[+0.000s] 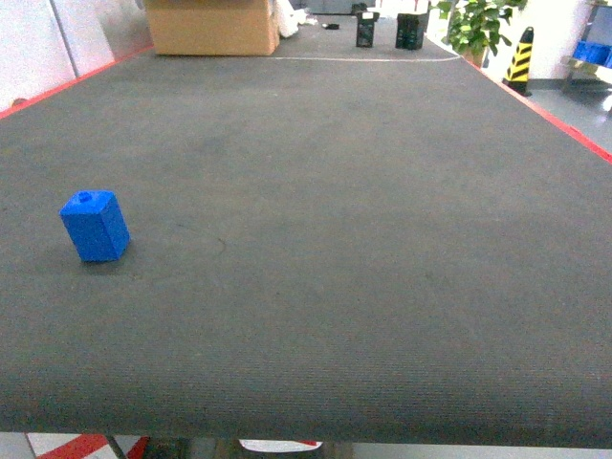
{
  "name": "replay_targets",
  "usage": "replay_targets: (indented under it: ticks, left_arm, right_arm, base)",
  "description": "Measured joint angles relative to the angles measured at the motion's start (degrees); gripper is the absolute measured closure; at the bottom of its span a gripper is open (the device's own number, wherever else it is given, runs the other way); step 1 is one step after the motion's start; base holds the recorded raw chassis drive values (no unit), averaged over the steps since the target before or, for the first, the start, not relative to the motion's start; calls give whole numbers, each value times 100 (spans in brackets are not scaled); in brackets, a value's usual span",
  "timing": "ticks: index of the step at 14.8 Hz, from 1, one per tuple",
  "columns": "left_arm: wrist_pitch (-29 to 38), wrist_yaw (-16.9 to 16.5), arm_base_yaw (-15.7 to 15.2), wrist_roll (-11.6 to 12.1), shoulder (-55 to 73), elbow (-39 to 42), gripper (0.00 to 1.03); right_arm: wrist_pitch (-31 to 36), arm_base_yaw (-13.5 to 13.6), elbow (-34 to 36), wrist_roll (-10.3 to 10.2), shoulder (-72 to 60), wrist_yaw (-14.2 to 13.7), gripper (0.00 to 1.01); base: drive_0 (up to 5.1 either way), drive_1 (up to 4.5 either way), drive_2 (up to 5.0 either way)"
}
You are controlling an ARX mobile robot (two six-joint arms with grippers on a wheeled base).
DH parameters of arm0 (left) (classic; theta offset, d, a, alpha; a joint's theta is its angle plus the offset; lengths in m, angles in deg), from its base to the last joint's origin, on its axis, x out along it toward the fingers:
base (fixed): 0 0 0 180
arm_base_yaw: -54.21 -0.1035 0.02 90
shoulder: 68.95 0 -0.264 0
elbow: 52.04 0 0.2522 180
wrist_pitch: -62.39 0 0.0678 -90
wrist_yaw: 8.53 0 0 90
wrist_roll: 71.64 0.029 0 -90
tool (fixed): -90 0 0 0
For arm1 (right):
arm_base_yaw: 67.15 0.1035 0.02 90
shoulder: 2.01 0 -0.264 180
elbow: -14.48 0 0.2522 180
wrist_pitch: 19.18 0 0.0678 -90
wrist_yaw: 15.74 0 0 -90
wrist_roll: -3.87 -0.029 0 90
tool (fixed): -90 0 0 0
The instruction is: Sort blue parts and orange caps into right shelf containers
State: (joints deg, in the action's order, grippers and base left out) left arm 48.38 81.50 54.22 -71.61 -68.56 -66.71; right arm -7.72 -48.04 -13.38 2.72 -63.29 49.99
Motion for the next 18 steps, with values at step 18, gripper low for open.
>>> replay_targets:
  ticks: [18]
  left_arm:
    - [1871, -728, 59, -11, 8832, -4096, 5]
  right_arm:
    - [11, 2, -4, 120, 26, -94, 58]
  base:
    - [0, 0, 0]
